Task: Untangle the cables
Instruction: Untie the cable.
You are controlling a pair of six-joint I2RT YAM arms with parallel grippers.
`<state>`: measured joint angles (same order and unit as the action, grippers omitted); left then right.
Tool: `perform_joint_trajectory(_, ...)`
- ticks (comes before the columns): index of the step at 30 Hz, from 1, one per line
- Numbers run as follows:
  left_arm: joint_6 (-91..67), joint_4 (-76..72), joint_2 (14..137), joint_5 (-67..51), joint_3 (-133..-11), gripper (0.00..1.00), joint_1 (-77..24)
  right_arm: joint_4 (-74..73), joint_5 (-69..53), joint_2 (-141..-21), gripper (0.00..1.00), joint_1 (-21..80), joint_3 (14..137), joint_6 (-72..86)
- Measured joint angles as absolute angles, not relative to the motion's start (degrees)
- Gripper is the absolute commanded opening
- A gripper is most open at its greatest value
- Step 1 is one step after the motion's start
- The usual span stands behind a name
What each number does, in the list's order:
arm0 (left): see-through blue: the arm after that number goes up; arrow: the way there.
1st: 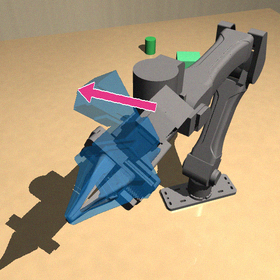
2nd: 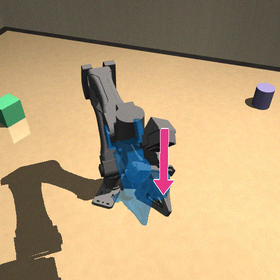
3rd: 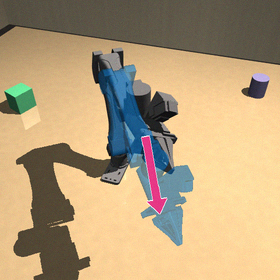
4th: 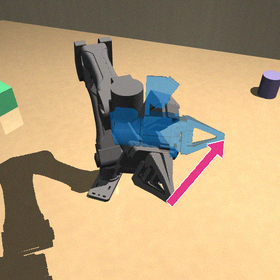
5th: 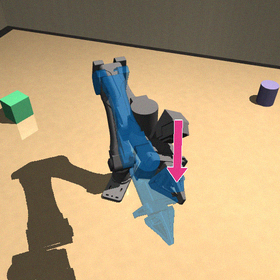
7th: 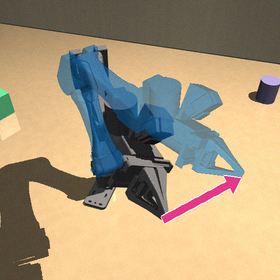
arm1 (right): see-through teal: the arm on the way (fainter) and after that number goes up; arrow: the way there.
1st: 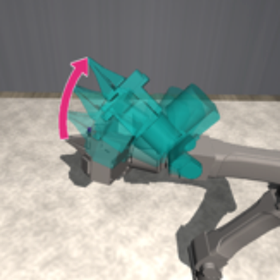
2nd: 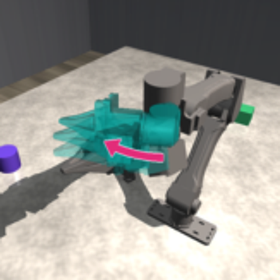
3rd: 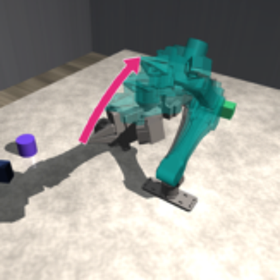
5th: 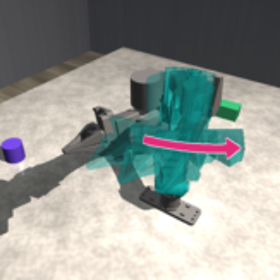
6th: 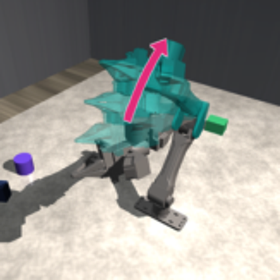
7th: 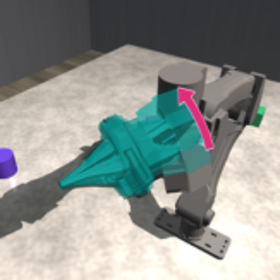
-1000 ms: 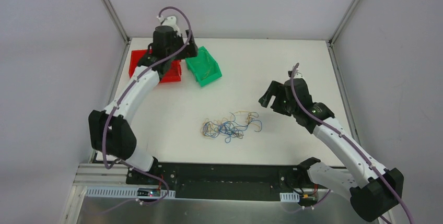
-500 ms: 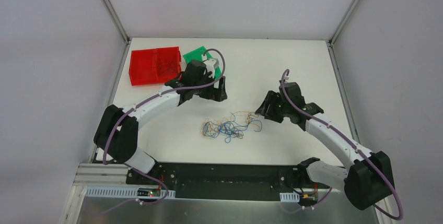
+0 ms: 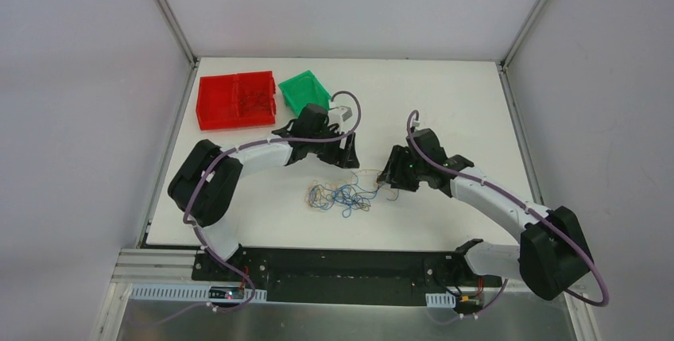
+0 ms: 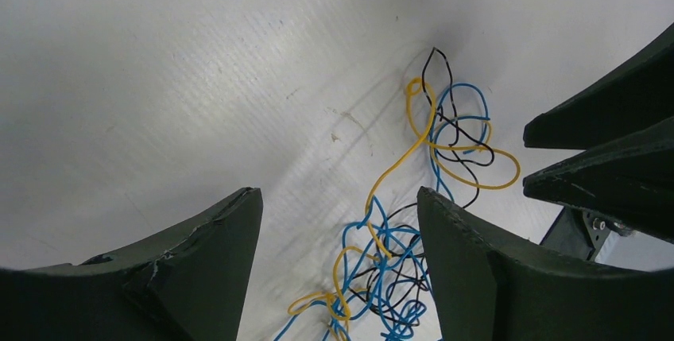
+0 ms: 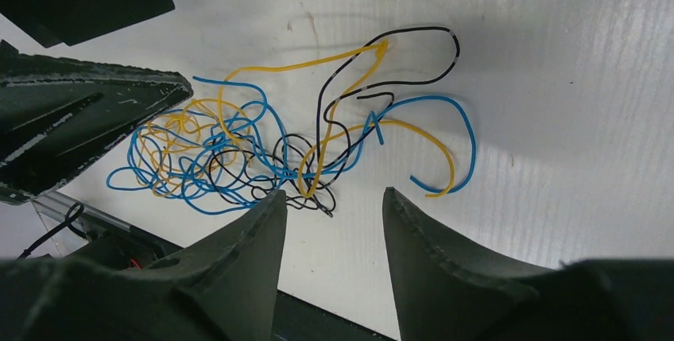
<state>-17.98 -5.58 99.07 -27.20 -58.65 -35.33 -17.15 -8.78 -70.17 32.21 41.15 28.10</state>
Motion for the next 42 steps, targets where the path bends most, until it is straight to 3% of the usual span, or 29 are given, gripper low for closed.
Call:
perform_joint_trajectory(10, -17.65, -15.16, 94.48, -27.49, -48.88, 0.75, -35.33, -17.21, -7.33, -73.8, 0.46, 33.26, 42.7, 28.03)
perform_joint_trajectory(13, -17.76, -16.67, 94.41, -27.97, -48.82, 0.75, -35.31, -17.28, -6.5, -75.4, 0.4, 33.74, 44.25, 27.99)
perform_joint_trajectory(22, -17.82, -17.74, 93.93, -27.99, -48.82, 0.74, -35.33, -18.22, -3.55, -76.44, 0.0, 34.24, 46.76, 27.7)
perform_joint_trajectory(36, -18.81, -17.26, 93.71, -28.64, -48.93, 0.73, -35.33, -23.97, 2.61, -66.59, 0.0, 34.22, 46.85, 27.81)
perform_joint_trajectory(42, -18.85, -16.53, 93.76, -29.56, -49.47, 0.73, -35.73, -25.56, 3.88, -63.05, 0.38, 34.22, 46.06, 28.32)
